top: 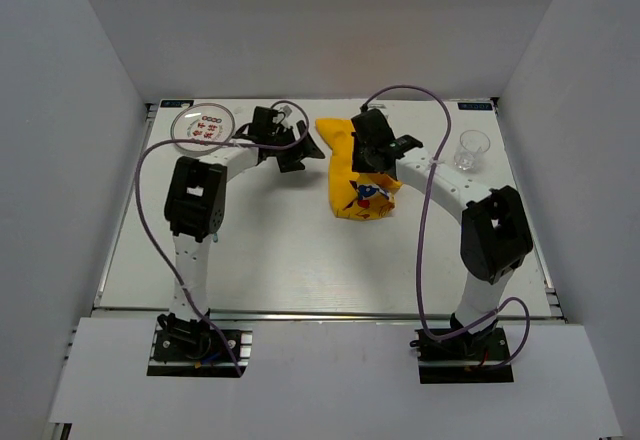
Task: Set the dinner table for one person
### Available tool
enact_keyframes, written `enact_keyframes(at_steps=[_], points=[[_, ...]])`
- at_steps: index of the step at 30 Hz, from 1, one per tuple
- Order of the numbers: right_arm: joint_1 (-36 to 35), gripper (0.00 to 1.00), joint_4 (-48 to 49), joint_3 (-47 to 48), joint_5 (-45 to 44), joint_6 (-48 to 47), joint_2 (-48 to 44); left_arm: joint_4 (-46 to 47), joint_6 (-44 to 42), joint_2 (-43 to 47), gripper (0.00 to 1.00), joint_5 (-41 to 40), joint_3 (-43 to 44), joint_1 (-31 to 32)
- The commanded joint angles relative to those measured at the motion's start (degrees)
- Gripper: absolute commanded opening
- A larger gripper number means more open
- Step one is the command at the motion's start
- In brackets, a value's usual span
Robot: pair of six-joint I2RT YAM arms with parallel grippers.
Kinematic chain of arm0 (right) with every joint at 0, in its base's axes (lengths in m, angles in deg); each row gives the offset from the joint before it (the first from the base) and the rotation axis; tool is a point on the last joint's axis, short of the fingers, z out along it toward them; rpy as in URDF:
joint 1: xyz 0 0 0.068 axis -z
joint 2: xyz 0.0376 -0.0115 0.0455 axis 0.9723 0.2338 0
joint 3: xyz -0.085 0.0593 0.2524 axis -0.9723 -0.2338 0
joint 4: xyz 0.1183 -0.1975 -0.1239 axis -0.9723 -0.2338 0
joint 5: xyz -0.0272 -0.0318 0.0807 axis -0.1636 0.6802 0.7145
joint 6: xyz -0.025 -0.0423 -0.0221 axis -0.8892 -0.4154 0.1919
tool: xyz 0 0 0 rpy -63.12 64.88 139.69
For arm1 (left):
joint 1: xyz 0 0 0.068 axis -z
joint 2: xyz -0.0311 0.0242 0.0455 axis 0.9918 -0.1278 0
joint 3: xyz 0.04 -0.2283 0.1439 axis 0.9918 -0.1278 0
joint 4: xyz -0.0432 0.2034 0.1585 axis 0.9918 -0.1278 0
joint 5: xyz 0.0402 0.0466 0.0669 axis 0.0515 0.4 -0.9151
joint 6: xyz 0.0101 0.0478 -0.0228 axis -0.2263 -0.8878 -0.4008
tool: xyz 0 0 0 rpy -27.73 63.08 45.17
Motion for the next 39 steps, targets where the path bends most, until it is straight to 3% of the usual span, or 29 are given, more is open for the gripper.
enact_keyframes(at_steps=[1, 4, 5, 10, 14, 20, 21, 25, 30, 34, 39], points=[[0.6, 0.0, 3.1, -1.0, 3.6, 1.9, -1.9, 2.9, -0.5, -3.5, 0.89, 2.2, 5.9, 1.2], [1.1, 0.0, 3.5, -1.2, 4.8, 2.1, -1.8, 1.5, -1.1, -7.9, 0.83, 1.8, 11.6, 2.7], [1.0, 0.0, 3.5, -1.1, 5.2, 2.1, -1.8, 2.0, -0.9, -8.9, 0.79, 2.8, 11.5, 2.7], [1.7, 0.0, 3.7, -1.0, 6.0, 1.9, -1.5, 6.0, -0.4, -9.3, 0.78, 4.1, 8.5, 4.5], [2.1, 0.0, 4.3, -1.6, 6.8, 2.3, -1.5, 6.6, -0.1, -10.5, 0.6, 4.8, 7.9, 4.5], [2.3, 0.0, 4.3, -1.5, 7.3, 2.4, -1.0, 9.1, 0.4, -10.5, 0.46, 4.5, 5.4, 5.0], [2.3, 0.0, 4.3, -1.5, 7.2, 2.3, -1.0, 9.2, 0.4, -10.8, 0.37, 5.1, 5.4, 5.0], [2.4, 0.0, 4.3, -1.5, 6.9, 2.4, -0.4, 10.7, 0.6, -10.7, 0.23, 5.9, 5.1, 5.0], [2.5, 0.0, 4.2, -1.5, 6.9, 2.1, -0.1, 12.3, 0.6, -10.3, 0.18, 6.4, 5.1, 5.0], [2.8, 0.0, 4.2, -1.9, 7.3, 2.2, -0.3, 15.0, 1.2, -9.8, 0.0, 7.5, 4.9, 5.0], [3.7, 0.0, 4.3, -2.8, 9.6, 2.8, -1.9, 15.8, 1.6, -5.5, 0.0, 7.3, 2.8, 4.5]])
